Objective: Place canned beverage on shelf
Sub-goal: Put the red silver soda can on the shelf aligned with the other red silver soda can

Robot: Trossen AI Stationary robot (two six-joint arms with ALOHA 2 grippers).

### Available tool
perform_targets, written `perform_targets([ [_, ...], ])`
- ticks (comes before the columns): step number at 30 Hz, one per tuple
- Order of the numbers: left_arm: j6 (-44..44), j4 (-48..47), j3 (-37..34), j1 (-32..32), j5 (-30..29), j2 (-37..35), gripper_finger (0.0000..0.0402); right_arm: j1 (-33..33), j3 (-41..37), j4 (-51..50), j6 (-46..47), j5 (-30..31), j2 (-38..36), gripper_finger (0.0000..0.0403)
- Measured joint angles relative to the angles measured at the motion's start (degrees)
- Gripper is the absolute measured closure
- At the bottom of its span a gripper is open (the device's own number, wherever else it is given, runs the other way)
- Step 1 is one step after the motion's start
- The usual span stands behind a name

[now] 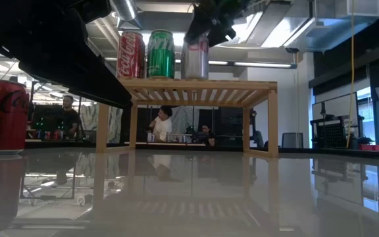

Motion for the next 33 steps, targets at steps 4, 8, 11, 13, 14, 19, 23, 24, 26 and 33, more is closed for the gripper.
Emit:
perform_targets([
  [4,0.01,0.00,0.00,0.00,0.00,0.00,0.0065,0.11,0.00,0.53,-0.09,0.04,-0.06,0.0050],
  [8,0.01,0.00,0.00,0.00,0.00,0.00,0.0065,0.11,0.00,0.70,-0.42,0.00,-0.06,0.0083],
  [11,0.01,0.00,0.00,0.00,0.00,0.00,0.0065,0.13,0.00,0.60,-1.51,-0.02,-0.28,0.0092],
  [13,0.01,0.00,0.00,0.00,0.00,0.00,0.0065,0.17,0.06,-0.16,-1.69,-0.06,-0.66,0.0092],
  [14,0.01,0.00,0.00,0.00,0.00,0.00,0.0065,0.20,0.69,-1.49,-1.70,-0.14,-0.72,0.0090],
  [19,0.01,0.05,0.00,0.00,0.00,0.00,0.0065,0.20,6.79,-11.98,-1.66,-0.17,-0.87,0.0071],
  [23,0.03,0.09,0.00,0.00,-0.21,0.00,0.0065,0.15,8.90,-12.39,-1.60,-0.01,-1.33,0.0065],
  [24,0.03,0.12,0.00,0.05,-0.22,0.00,0.0065,0.12,8.90,-12.23,-1.60,-0.01,-1.30,0.0065],
  [26,0.03,0.21,0.00,0.14,-0.22,0.00,0.0065,-0.26,8.80,-12.02,-1.59,-0.04,-0.89,0.0064],
  [33,0.51,0.59,0.00,0.15,-0.22,0.00,0.0065,-0.26,6.43,-12.98,-1.64,1.17,-0.37,0.0078],
])
